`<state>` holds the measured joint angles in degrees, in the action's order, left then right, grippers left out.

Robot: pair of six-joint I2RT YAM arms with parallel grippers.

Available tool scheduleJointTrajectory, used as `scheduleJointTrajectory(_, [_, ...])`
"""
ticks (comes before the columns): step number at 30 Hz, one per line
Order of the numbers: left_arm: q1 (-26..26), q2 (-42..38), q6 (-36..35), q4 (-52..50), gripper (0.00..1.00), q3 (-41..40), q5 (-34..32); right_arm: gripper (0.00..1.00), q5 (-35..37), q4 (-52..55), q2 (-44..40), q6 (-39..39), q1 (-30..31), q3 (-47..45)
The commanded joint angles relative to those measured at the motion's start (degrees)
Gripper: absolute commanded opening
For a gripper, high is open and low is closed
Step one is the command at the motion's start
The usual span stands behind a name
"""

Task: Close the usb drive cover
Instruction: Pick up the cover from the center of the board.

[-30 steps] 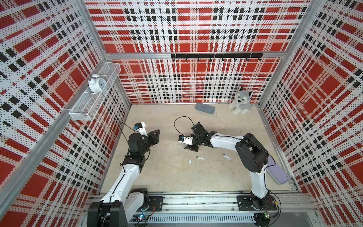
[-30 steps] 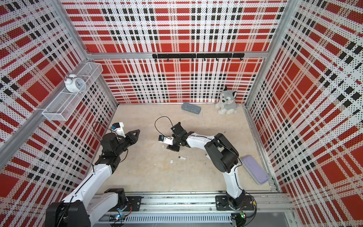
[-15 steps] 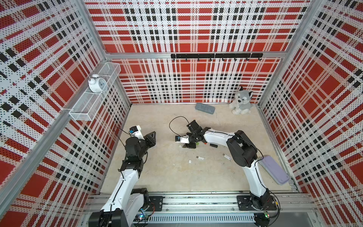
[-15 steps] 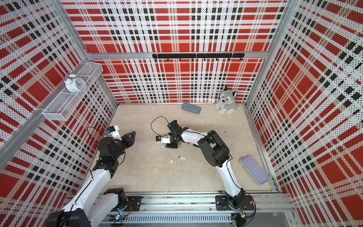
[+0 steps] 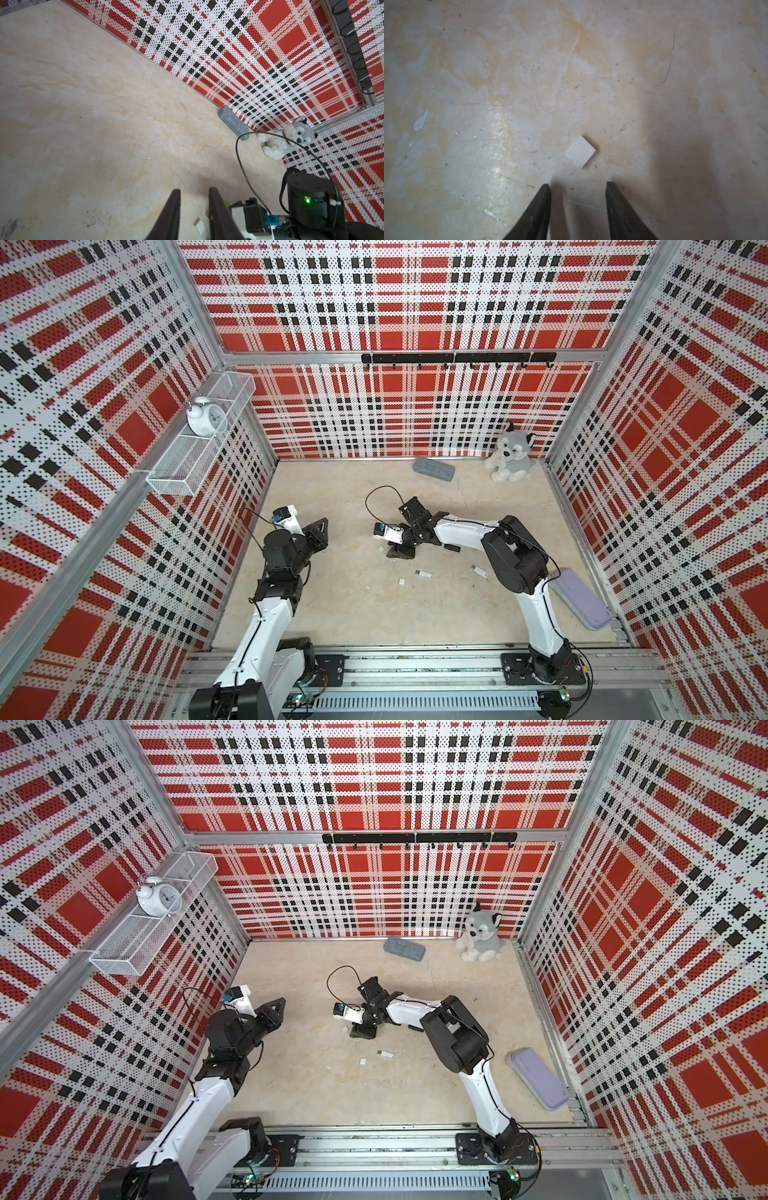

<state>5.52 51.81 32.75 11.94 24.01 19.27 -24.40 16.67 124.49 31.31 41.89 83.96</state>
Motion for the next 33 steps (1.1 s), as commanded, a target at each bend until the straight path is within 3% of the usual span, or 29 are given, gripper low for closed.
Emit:
scheduleJointTrajectory(1, [0.63,-0.44,-0.35,1.59,0.27,-1.18,0.6,0.45,2.57,-0.59,-2.82,-4.67,0.47,-4.24])
scheduleJointTrajectory(6, [0.7,-0.26,0.26,2.66,0.27,-1.89,0.77,0.45,-2.96,2.21,-1.67,-1.83,0.56,-3.72])
scheduleJointTrajectory(18, [0.71,-1.24,-1.59,1.79,0.24,-2.01,-2.74,0.45,-4.51,-2.77,2.67,-3.32,1.27,-2.13])
scheduleJointTrajectory(33, [0.73,1.05,-2.26,1.58,0.24,-1.61,-2.17,0.42,-8.78,-2.25,4.1,0.96,2.4,-1.53])
